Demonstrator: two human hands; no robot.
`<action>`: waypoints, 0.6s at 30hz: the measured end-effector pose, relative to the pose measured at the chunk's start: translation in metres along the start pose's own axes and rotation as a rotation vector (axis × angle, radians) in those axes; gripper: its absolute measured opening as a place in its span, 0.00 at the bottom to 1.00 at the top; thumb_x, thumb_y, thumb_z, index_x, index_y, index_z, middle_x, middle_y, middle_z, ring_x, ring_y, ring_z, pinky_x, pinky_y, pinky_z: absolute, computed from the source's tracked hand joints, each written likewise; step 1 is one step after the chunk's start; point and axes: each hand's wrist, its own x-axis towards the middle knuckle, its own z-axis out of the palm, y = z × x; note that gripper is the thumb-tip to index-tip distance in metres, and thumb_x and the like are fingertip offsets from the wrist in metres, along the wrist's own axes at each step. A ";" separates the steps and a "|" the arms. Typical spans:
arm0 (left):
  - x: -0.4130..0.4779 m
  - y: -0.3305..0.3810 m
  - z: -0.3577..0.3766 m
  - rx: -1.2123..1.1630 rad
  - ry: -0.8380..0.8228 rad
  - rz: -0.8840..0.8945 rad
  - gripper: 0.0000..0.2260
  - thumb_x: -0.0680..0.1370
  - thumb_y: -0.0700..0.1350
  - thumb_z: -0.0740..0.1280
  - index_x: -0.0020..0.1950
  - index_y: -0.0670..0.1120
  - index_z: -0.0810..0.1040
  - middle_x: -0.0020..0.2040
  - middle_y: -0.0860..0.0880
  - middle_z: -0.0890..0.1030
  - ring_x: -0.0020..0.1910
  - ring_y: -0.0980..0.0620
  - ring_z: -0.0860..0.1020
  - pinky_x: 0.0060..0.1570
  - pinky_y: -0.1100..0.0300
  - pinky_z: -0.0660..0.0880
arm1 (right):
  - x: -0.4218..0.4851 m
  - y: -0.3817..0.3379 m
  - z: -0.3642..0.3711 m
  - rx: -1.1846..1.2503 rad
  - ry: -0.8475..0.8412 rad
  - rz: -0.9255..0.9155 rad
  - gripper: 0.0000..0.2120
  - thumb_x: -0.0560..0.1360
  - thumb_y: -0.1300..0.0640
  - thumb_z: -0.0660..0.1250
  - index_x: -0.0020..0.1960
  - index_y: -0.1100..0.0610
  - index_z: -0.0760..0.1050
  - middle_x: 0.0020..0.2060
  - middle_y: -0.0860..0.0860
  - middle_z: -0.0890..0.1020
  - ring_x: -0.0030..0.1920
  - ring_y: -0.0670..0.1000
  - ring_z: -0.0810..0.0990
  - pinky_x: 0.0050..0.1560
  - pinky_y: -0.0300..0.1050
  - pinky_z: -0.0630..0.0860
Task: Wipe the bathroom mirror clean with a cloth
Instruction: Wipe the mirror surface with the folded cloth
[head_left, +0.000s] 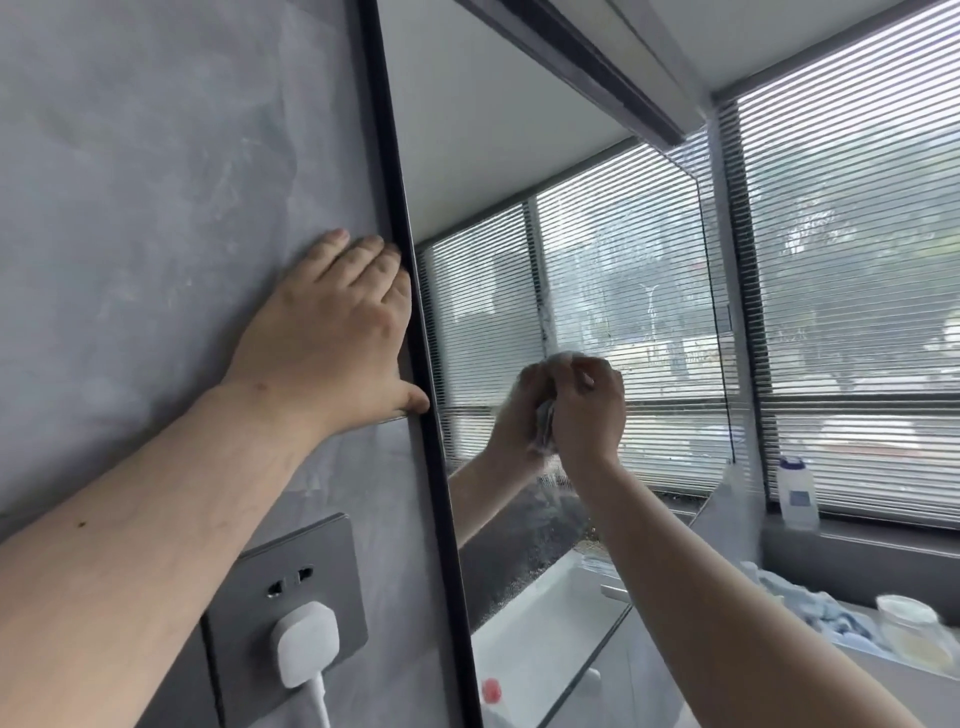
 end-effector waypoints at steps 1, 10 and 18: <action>0.000 -0.001 0.002 -0.011 0.011 0.005 0.53 0.60 0.73 0.70 0.70 0.35 0.71 0.72 0.38 0.72 0.73 0.41 0.68 0.76 0.45 0.57 | -0.002 0.006 -0.002 -0.007 -0.002 -0.017 0.06 0.80 0.53 0.67 0.53 0.53 0.80 0.50 0.48 0.78 0.45 0.43 0.76 0.42 0.30 0.68; 0.000 -0.001 0.004 -0.035 0.039 0.007 0.52 0.58 0.72 0.72 0.67 0.34 0.74 0.69 0.37 0.75 0.71 0.39 0.71 0.74 0.44 0.60 | -0.052 0.082 -0.040 -0.131 -0.069 -0.075 0.11 0.80 0.60 0.67 0.60 0.58 0.82 0.50 0.45 0.78 0.51 0.50 0.79 0.47 0.32 0.70; -0.001 0.001 0.004 -0.032 0.052 0.002 0.51 0.58 0.70 0.74 0.67 0.34 0.74 0.69 0.36 0.75 0.70 0.39 0.71 0.74 0.44 0.59 | -0.031 0.046 -0.035 -0.149 -0.181 -0.104 0.18 0.80 0.62 0.64 0.69 0.58 0.75 0.57 0.52 0.75 0.57 0.51 0.76 0.60 0.44 0.76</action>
